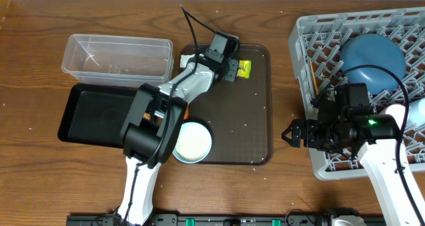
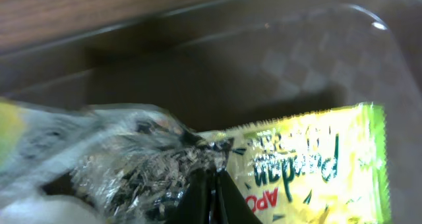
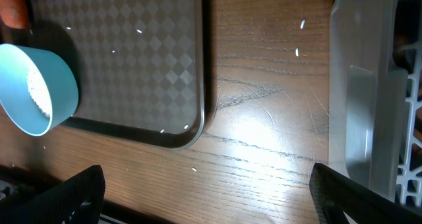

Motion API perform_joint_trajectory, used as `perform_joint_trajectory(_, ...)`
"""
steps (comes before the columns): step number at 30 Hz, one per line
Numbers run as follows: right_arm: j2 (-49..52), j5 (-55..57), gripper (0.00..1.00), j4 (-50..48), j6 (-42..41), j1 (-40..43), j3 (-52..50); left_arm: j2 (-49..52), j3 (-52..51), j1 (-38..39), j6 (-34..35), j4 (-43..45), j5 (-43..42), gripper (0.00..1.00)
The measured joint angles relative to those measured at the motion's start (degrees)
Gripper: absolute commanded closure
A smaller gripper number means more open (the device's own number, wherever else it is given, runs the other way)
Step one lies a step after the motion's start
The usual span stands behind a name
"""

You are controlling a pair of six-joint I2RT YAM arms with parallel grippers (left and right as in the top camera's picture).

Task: Sort waste into correct bins and load items into the dishwasher rack
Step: 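Reach the left gripper to the foil snack wrapper and grasp it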

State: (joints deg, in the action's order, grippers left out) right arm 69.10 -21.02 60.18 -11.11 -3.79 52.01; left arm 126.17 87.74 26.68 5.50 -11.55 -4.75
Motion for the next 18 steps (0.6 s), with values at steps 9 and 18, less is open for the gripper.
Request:
perform_joint_trajectory(9, 0.02, -0.22, 0.07, 0.0, -0.07, 0.0, -0.02, -16.11, -0.17, -0.02, -0.96, -6.45, -0.24, 0.94)
perform_joint_trajectory(18, 0.02, -0.24, 0.07, -0.02, -0.11, 0.0, -0.02, -17.73, -0.02, -0.17, -2.78, -9.66, -0.28, 0.48)
